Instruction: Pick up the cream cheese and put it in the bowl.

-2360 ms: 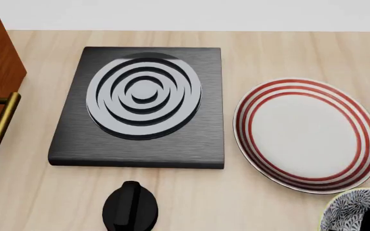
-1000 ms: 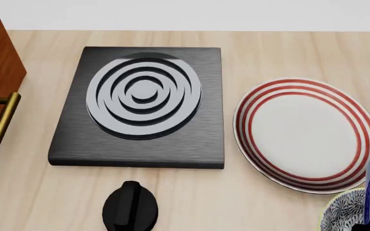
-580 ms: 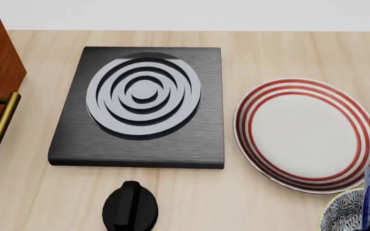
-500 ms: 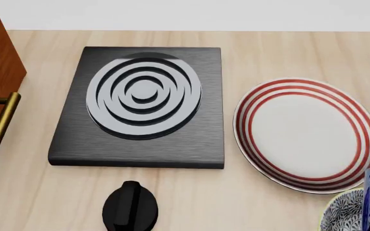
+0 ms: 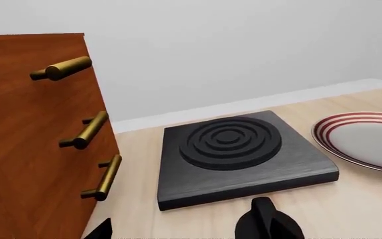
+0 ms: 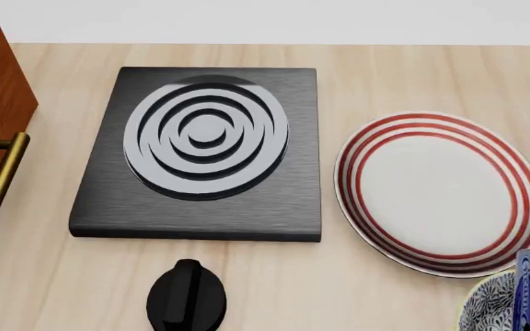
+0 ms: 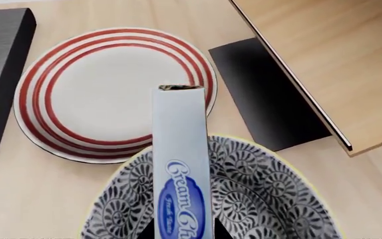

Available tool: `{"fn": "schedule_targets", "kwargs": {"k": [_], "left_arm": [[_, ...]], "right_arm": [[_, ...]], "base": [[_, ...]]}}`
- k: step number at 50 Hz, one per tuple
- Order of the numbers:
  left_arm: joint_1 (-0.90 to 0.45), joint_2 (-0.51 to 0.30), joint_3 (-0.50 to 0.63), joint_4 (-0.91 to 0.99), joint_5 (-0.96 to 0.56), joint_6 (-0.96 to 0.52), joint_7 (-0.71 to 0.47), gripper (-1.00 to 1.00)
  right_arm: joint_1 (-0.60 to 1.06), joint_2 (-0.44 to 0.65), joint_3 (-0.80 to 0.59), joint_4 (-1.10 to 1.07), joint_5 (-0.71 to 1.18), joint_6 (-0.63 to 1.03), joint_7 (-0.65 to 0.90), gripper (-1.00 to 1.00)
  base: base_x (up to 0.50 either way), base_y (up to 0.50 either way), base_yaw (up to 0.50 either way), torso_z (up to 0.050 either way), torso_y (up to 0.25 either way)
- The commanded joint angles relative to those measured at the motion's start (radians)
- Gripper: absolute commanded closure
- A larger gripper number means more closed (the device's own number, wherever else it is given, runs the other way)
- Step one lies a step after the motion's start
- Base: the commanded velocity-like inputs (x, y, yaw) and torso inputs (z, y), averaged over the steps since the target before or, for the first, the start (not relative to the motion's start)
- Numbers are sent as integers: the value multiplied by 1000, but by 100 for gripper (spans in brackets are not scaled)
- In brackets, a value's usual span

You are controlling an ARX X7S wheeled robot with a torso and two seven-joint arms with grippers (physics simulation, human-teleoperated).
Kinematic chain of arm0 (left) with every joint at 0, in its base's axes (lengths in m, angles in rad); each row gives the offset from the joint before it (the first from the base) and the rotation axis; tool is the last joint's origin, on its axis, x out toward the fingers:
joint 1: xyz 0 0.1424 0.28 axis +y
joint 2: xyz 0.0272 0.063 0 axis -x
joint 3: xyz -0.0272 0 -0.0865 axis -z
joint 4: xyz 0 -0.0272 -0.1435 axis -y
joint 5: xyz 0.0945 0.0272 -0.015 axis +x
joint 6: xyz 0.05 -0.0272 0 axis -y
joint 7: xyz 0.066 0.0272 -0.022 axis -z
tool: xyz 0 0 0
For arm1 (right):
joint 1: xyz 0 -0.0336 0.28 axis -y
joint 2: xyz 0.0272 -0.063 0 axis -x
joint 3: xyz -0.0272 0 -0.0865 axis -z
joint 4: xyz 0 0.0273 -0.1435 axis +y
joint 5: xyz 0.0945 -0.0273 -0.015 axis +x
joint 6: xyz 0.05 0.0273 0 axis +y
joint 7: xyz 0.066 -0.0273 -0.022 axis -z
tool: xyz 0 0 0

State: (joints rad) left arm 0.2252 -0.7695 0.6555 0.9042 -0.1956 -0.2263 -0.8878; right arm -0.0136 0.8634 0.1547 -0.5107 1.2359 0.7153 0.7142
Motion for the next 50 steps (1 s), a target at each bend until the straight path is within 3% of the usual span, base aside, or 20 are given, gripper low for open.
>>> {"fn": "schedule_targets", "kwargs": {"k": [1,45,46,50], "left_arm": [[-5,-3,-2,11,-9,-12,-3,-100],[-2,-6,-5,16,-13,-11,-18,-100],[11,4,12,-47,18,51,-10,-100],[-5,-4,-1,10,-11,-13,-17,-100]], "right_arm": [[-1,-3,5,3,-34,-2,-20,100],[33,-28,-55,67,-89,-18,-74,100],[36,-30,-57,72,-90,-18,-75,100],[41,-34,-63,79,-93,-18,-79,100]], "base": [[0,0,0,0,0],[0,0,0,0,0],[0,0,0,0,0],[0,0,0,0,3]]}}
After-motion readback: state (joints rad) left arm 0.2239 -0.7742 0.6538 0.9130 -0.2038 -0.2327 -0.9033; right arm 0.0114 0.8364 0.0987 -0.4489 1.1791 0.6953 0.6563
